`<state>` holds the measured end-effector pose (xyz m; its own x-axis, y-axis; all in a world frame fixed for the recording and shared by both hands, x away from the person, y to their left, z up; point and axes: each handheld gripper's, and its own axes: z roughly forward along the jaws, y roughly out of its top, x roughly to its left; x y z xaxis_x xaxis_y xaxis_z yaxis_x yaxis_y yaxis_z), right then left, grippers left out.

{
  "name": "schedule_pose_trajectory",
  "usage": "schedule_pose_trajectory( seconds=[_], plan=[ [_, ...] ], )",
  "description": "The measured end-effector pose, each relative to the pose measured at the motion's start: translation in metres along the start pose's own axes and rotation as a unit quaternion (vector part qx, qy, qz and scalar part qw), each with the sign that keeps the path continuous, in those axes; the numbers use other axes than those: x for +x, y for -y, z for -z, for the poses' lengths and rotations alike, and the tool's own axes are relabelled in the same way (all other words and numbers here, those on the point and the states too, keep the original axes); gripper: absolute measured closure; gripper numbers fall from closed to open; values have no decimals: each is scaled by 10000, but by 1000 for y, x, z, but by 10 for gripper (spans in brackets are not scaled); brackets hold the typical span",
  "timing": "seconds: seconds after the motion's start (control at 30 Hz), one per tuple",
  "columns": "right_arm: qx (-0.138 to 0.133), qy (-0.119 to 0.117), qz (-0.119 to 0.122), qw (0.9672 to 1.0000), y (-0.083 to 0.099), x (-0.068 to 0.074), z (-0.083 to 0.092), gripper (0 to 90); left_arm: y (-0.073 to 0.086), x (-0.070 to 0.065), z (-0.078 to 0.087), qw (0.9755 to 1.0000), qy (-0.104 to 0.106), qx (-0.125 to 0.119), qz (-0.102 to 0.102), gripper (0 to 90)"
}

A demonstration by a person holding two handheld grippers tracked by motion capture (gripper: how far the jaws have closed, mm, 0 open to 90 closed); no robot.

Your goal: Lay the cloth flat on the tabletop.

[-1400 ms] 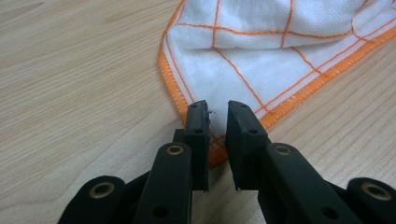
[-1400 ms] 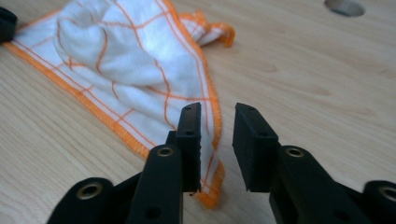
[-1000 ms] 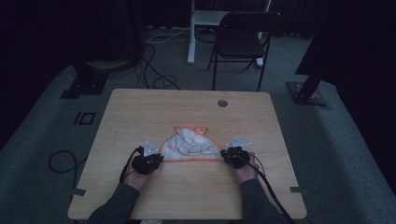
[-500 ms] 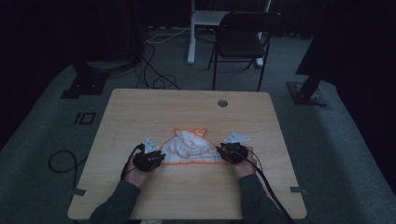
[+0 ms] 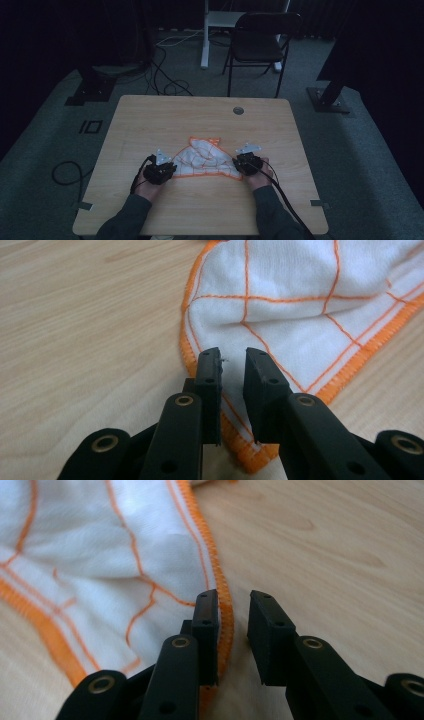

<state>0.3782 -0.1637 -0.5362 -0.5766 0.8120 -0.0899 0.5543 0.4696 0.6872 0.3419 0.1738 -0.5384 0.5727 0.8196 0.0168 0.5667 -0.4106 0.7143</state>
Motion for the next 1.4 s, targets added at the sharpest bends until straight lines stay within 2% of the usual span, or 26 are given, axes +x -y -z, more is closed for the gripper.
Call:
schedule_pose_trajectory(
  seconds=[0.23,0.27,0.33,0.47,0.6,0.73,0.87,0.93,1.03,1.1,1.3,1.4],
  plan=[
    [123,13,59,9999,10,4,13,767,4,-5,5,10000,30,50,62,783],
    [148,6,54,9999,10,5,14,772,3,-7,7,9999,58,91,-1,783],
    [18,-23,86,10000,8,4,13,766,2,-8,7,9999,90,19,-51,759],
    [-207,-116,17,9997,-4,1,10,757,-5,-5,5,9999,47,-101,-21,745],
    [-298,-191,-11,9994,-18,2,-1,737,-7,-1,-2,10000,-34,-8,-67,748],
    [-220,-198,29,9996,-26,5,-15,728,-5,0,-4,10000,-1,-11,-15,757],
    [-83,-133,60,9999,-24,6,-23,706,-4,-2,-3,10000,-29,23,-34,776],
    [10,-6,-10,10000,-22,5,-19,714,-3,-3,-2,10000,-22,30,-29,784],
    [67,110,96,9999,-16,5,-12,727,0,-4,1,10000,16,48,13,786],
    [123,158,81,9998,-12,4,-8,735,2,-6,4,9999,69,60,93,786],
    [282,197,92,9994,-3,4,4,746,6,-13,12,9997,155,177,47,785],
    [293,173,95,9994,-4,4,5,739,4,-13,13,9998,145,111,-44,764]
  ],
)
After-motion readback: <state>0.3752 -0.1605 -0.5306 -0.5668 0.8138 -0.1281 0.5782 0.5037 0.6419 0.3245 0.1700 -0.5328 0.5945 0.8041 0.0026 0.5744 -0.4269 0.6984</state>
